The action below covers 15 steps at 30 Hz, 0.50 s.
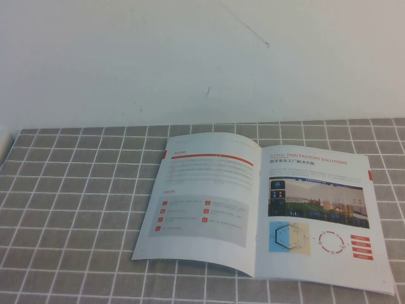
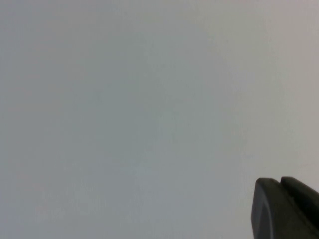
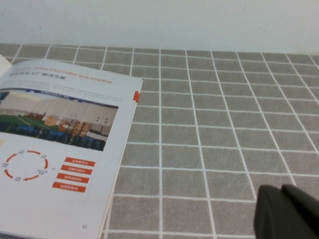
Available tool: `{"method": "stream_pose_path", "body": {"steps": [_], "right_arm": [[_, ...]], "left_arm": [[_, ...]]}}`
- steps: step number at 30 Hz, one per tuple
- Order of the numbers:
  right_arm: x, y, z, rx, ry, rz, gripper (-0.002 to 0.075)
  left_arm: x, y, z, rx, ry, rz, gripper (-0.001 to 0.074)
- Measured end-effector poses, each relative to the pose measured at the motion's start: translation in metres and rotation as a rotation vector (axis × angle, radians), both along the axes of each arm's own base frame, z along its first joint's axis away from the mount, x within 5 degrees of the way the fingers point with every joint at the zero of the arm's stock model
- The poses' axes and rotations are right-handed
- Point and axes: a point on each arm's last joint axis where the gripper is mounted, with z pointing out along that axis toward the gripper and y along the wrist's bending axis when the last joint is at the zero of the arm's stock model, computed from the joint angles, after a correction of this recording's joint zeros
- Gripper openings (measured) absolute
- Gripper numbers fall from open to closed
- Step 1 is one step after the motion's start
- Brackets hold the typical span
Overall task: Close book
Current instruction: 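Close the open booklet and leave it lying on the table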
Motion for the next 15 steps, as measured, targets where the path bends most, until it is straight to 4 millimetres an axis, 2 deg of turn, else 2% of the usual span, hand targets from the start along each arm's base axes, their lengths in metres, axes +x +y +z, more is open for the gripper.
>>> {"method": "stream_pose_path", "body": {"steps": [3,7,11,15], "right_arm": [[0.002,0.0,0.005,-0.008,-0.06,0.006,-0.0001],[0.004,0.001,0.02,-0.019,-0.227,0.013,-0.0001],[0.002,0.002,0.045,-0.038,-0.509,0.023,-0.0001],[-0.009,0.004,0.073,-0.021,-0.844,0.04,-0.0001]], "left_arm": [[0.0,0.0,0.0,0.005,0.0,0.0,-0.0004],[0.0,-0.001,0.0,0.03,-0.004,0.002,-0.0004],[0.0,-0.003,0.002,0.078,0.023,0.008,-0.0004],[-0.006,-0.003,0.027,0.09,0.031,0.011,-0.0003]]}}
